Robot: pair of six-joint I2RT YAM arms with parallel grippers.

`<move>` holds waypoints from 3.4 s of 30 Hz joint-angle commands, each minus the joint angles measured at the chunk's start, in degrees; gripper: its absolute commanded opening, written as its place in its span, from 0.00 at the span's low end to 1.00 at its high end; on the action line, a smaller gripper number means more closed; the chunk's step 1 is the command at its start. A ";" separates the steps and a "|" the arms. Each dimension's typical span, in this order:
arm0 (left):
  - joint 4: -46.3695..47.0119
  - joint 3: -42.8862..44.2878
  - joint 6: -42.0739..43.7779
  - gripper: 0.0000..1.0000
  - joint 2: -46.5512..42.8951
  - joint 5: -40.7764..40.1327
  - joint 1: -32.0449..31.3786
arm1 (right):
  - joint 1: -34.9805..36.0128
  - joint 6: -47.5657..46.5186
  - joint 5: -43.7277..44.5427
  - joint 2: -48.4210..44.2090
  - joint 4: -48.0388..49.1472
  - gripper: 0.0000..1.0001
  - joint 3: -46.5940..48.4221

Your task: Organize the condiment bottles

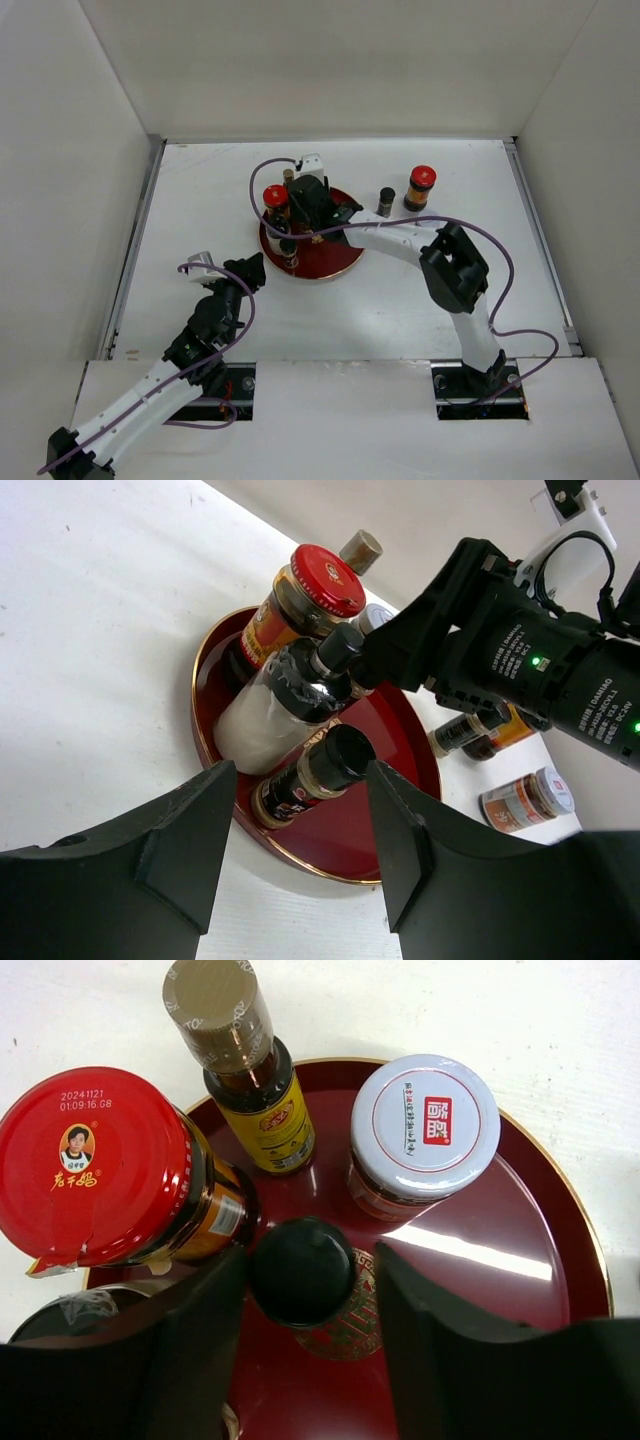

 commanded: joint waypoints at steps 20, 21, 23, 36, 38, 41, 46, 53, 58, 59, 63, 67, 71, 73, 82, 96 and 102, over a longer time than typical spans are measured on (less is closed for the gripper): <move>-0.39 0.99 0.19 0.52 -2.54 0.89 1.42 | -5.25 0.66 -0.85 -20.49 8.69 0.80 -17.87; -0.22 1.07 0.01 0.52 -1.84 1.06 1.51 | -6.57 0.74 -0.49 -20.84 8.61 0.78 -18.83; 0.05 1.42 0.10 0.52 -0.87 1.24 1.51 | -8.94 0.83 1.26 -21.19 8.34 0.77 -20.15; 2.07 0.72 0.10 0.53 -0.08 1.33 0.90 | -16.33 0.30 7.07 -18.04 6.33 0.83 -20.34; 2.07 0.81 -0.08 0.53 0.10 1.85 1.07 | -17.04 0.92 6.89 -16.37 4.83 0.83 -19.46; 2.16 0.72 0.36 0.53 -0.25 1.42 0.90 | -17.66 1.18 6.89 -14.78 5.00 0.82 -19.37; 2.16 0.72 0.18 0.53 0.10 1.77 1.25 | -18.45 1.62 7.16 -13.81 5.79 0.80 -19.02; 2.25 0.46 -0.08 0.53 0.10 1.51 1.16 | -19.68 1.97 5.40 -12.85 6.41 0.67 -18.58; 2.25 0.46 0.10 0.53 0.01 1.60 1.43 | -20.38 2.76 4.61 -12.76 6.50 0.58 -19.37; 2.25 0.37 -0.08 0.53 0.10 1.77 1.42 | -20.47 3.11 4.61 -12.93 6.58 0.52 -19.63; 2.24 0.64 0.10 0.53 0.10 1.86 1.43 | -20.21 2.60 5.13 -15.73 9.38 0.39 -21.65; 1.72 0.90 0.01 0.53 0.01 2.38 1.95 | -18.11 1.89 6.19 -21.36 10.89 0.39 -24.20; 1.89 0.28 -0.25 0.53 -0.52 2.03 2.04 | -12.66 0.74 6.37 -26.55 11.15 0.39 -26.57; 1.63 0.89 -0.43 0.53 0.10 2.56 2.21 | -9.06 0.66 6.36 -27.61 11.15 0.38 -27.28; 2.42 0.19 -1.04 0.55 1.07 2.38 2.65 | 3.17 0.66 6.80 -22.70 12.30 0.39 -22.90; 2.24 0.55 -0.43 0.55 0.37 2.39 2.22 | 6.51 0.83 6.28 -10.74 11.95 0.39 -15.06; 2.51 0.55 -0.43 0.55 0.89 2.39 2.04 | 6.69 1.62 6.19 -9.51 11.42 0.46 -15.06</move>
